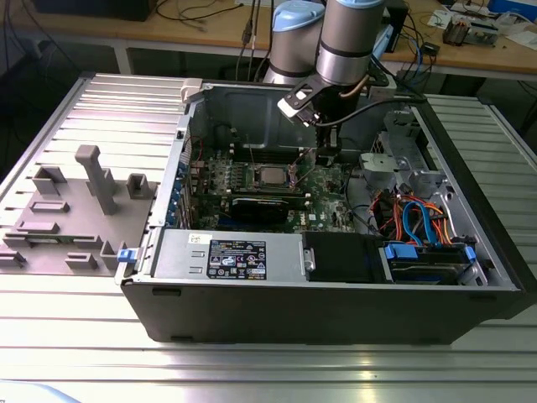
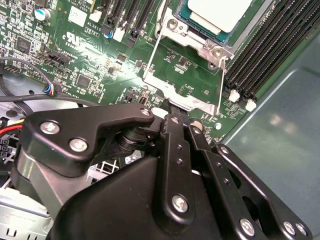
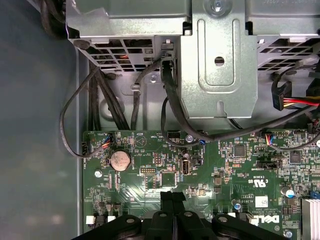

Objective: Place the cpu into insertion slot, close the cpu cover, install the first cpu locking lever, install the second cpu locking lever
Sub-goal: 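Close the cpu cover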

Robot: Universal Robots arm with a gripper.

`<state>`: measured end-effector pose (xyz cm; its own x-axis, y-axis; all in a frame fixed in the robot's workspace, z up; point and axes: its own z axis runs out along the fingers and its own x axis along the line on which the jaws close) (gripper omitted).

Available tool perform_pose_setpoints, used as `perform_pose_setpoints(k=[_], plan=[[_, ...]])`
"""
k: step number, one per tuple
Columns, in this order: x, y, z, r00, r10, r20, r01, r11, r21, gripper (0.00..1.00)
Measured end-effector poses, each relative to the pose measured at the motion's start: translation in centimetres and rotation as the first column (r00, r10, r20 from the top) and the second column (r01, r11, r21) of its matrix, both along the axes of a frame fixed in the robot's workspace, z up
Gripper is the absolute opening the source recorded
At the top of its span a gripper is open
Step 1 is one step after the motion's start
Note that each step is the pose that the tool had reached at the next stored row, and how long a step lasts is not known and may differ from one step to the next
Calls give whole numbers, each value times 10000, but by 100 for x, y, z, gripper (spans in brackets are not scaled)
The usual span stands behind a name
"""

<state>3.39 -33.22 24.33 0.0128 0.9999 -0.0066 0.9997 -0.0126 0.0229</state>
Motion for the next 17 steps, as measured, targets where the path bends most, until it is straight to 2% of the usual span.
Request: perform_pose_setpoints(k=[17], plan=[[-50,0,0,10000,-2,0,2,10000,0,11]])
